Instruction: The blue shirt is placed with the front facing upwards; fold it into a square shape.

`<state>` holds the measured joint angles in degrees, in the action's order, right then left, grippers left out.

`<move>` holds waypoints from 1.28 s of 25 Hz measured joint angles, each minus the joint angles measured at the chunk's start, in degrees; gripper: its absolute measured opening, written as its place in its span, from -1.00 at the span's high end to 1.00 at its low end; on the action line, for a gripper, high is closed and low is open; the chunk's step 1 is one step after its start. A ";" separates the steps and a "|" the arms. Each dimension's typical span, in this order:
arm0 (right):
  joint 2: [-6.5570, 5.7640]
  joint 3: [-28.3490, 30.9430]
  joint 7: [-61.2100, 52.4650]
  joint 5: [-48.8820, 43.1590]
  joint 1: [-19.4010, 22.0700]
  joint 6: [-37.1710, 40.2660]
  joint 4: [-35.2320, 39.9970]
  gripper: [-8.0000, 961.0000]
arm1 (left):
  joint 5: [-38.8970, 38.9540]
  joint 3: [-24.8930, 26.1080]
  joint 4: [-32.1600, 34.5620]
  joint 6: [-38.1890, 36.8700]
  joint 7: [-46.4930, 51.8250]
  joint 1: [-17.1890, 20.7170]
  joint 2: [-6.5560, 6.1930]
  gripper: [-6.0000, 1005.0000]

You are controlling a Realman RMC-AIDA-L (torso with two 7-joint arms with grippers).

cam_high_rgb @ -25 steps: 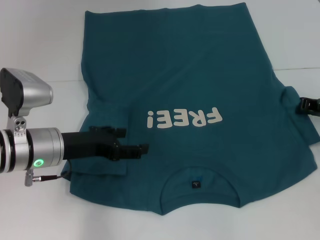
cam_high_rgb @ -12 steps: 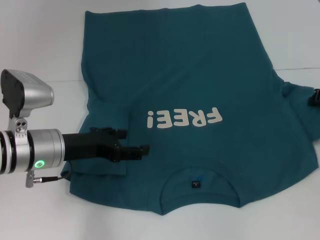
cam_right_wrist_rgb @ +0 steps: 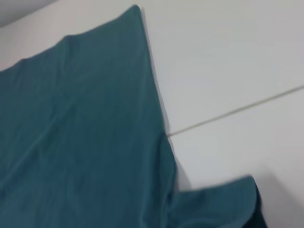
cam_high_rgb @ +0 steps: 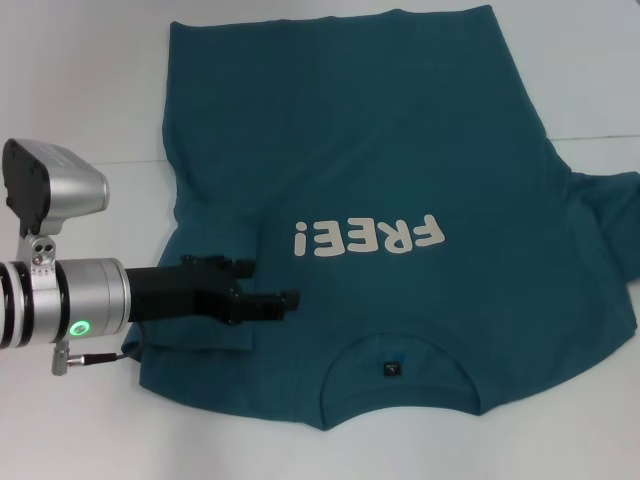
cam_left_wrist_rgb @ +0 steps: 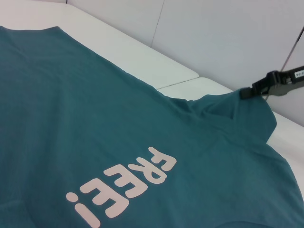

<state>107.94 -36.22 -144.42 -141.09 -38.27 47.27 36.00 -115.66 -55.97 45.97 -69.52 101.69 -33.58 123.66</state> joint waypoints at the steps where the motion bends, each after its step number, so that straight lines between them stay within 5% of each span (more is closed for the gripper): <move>1: -0.04 0.00 -0.07 -0.05 -0.13 0.34 0.49 0.92 | 0.00 -0.03 0.00 0.00 0.00 0.00 0.00 -0.81; 19: -0.55 -0.42 -0.44 -1.75 -2.33 4.65 5.73 0.88 | 0.00 -0.19 0.00 -0.04 0.09 -0.19 -0.07 -0.81; 32: 1.61 -3.00 -1.97 -8.60 -9.45 13.70 9.73 0.85 | 0.00 -0.13 0.00 -0.17 0.10 -0.29 -0.17 -0.81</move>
<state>109.55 -39.21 -146.40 -149.69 -47.72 60.97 45.73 -115.66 -56.10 45.97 -69.69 101.78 -33.86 123.50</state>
